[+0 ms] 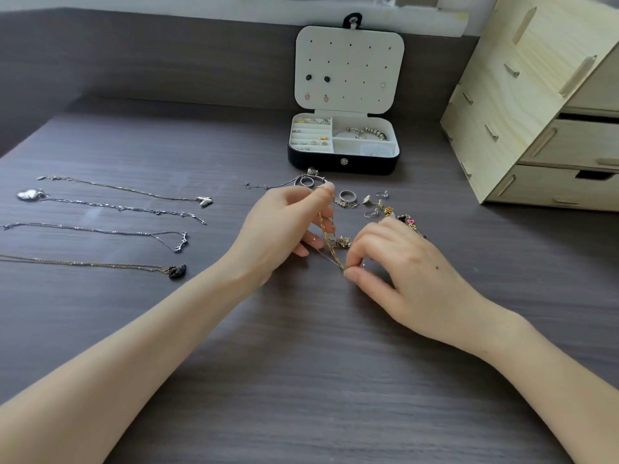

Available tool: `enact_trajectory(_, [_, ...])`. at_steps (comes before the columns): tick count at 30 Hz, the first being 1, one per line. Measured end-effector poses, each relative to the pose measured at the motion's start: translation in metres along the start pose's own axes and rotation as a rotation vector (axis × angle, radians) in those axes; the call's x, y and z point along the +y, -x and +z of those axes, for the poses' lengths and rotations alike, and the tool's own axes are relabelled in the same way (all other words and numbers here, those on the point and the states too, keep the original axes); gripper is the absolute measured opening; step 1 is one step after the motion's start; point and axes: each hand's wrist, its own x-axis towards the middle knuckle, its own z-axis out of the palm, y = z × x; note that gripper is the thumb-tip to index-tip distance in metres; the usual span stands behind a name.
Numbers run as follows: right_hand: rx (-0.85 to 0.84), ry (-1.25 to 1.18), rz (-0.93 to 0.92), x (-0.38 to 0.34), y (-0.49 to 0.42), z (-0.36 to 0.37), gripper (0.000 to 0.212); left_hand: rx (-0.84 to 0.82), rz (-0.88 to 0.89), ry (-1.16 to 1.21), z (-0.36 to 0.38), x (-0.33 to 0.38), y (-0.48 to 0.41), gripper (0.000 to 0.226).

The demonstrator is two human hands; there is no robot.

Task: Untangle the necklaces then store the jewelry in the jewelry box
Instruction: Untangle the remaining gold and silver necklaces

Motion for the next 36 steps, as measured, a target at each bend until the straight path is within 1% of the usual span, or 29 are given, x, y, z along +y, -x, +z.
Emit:
enact_trajectory(4, [0.029,-0.208,0.120,0.000,-0.003,-0.007,0.021,0.031,0.031,-0.031,-0.003,-0.001,-0.001,0.036])
enact_trajectory(7, [0.053,-0.360,0.227,-0.001,-0.006,-0.008,0.014,0.016,0.018,-0.003,-0.003,0.000,0.000,0.037])
enact_trajectory(10, [0.088,-0.453,0.257,-0.004,-0.013,-0.010,0.007,-0.004,-0.003,0.036,-0.003,0.000,0.000,0.041])
enact_trajectory(14, [0.127,-0.441,0.274,-0.004,-0.025,-0.011,0.011,-0.025,-0.027,0.071,-0.002,0.000,0.000,0.043])
enact_trajectory(19, [0.188,-0.417,0.327,-0.007,-0.034,-0.002,0.014,-0.011,-0.033,0.075,-0.003,-0.001,-0.001,0.044])
enact_trajectory(23, [0.239,-0.363,0.359,-0.010,-0.038,0.011,0.009,-0.013,-0.058,0.115,-0.003,0.000,0.001,0.046])
enact_trajectory(25, [0.271,-0.341,0.358,-0.012,-0.037,0.016,0.009,-0.012,-0.082,0.125,-0.003,0.001,0.002,0.046])
enact_trajectory(28, [0.324,-0.267,0.324,-0.016,-0.034,0.017,0.016,-0.007,-0.110,0.117,-0.004,0.001,0.003,0.046])
enact_trajectory(31, [0.300,-0.259,0.333,-0.017,-0.034,0.017,0.016,0.009,-0.103,0.067,-0.006,0.002,0.004,0.039])
enact_trajectory(34, [0.259,-0.365,0.374,-0.017,-0.037,0.018,0.010,0.018,-0.090,0.040,-0.008,0.002,0.004,0.029])
enact_trajectory(36, [0.252,-0.409,0.403,-0.017,-0.038,0.017,0.015,0.010,-0.103,0.039,-0.009,0.002,0.005,0.020])
